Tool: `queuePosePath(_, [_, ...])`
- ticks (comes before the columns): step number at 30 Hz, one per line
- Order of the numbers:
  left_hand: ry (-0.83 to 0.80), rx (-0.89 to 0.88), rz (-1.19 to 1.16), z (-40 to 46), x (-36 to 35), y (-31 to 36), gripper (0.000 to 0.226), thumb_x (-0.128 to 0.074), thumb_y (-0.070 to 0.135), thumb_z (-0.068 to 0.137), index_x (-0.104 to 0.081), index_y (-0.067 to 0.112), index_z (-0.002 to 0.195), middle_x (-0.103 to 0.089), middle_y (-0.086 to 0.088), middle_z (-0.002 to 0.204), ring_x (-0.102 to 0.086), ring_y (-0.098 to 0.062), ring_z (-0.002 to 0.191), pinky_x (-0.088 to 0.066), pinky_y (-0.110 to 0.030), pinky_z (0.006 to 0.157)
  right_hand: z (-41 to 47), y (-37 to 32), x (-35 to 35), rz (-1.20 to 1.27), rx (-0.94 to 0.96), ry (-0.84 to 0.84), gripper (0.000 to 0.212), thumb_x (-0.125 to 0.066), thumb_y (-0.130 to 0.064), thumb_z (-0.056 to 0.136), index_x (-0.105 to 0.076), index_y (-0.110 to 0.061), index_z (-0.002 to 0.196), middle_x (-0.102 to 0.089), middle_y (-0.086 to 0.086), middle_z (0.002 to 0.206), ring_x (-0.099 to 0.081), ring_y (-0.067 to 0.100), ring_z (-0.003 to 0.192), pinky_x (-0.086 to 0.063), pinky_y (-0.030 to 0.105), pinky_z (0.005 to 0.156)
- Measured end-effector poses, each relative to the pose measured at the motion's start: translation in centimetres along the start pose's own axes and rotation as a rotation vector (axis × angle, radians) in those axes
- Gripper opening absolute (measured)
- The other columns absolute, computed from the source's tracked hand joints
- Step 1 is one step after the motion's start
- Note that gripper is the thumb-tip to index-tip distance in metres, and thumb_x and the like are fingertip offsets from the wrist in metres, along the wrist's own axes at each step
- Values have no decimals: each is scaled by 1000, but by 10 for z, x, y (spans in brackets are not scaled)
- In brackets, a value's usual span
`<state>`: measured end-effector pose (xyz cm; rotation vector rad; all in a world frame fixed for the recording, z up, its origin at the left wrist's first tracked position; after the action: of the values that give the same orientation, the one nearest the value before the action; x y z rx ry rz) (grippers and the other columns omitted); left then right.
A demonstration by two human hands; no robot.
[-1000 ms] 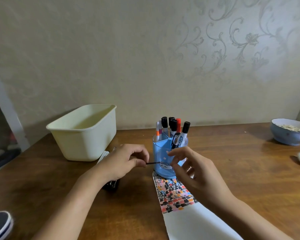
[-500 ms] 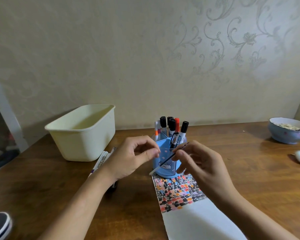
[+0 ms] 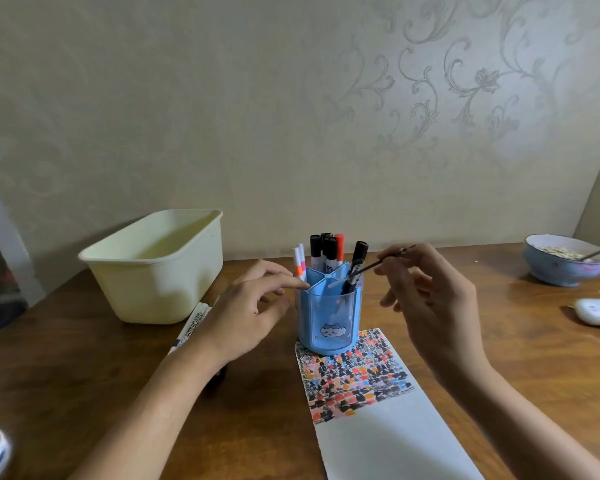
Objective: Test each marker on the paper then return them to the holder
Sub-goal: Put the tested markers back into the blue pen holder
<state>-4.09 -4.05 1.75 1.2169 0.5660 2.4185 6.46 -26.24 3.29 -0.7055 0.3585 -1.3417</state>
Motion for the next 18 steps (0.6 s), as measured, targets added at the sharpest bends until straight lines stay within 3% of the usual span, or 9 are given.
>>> queuePosePath(4, [-6, -9, -23, 0, -1, 0, 35, -63, 8, 94, -73, 34, 114, -55, 17, 119, -54, -7, 117, -50, -26, 94, 2, 3, -4, -204, 80, -28, 6, -66, -28, 94, -63, -28, 89, -67, -19, 78, -66, 7, 59, -55, 31, 53])
queuePosePath(9, [-25, 0, -39, 0, 2, 0, 37, -62, 7, 94, -73, 36, 115, -55, 22, 118, -54, -4, 115, -48, -20, 91, 7, 4, -15, -439, 174, -93, 17, -65, -39, 90, -66, -24, 83, -66, -17, 75, -58, 0, 57, -46, 21, 50])
queuePosePath(13, [-44, 17, -30, 1, 4, -1, 37, -60, 8, 96, -72, 36, 117, -56, 22, 121, -53, -2, 114, -41, -9, 84, 5, 11, -26, -490, 143, -200, 24, -63, -47, 88, -68, -25, 79, -64, -18, 70, -57, -2, 57, -46, 18, 51])
queuePosePath(18, [-59, 69, -58, 0, 12, -8, 49, -57, 8, 97, -61, 47, 126, -59, 26, 122, -55, 1, 113, -46, -15, 90, -2, 19, -28, -470, 49, -325, 17, -68, -44, 87, -69, -27, 82, -66, -19, 73, -60, -4, 61, -53, 19, 56])
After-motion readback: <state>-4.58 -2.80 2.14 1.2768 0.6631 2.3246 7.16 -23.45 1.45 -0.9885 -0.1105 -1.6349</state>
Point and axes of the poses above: each hand's wrist, its own z-axis towards the middle knuckle, its own x-axis out of the back of the hand, y = z × x, the point moved 2 cm from there along z, towards the middle knuckle
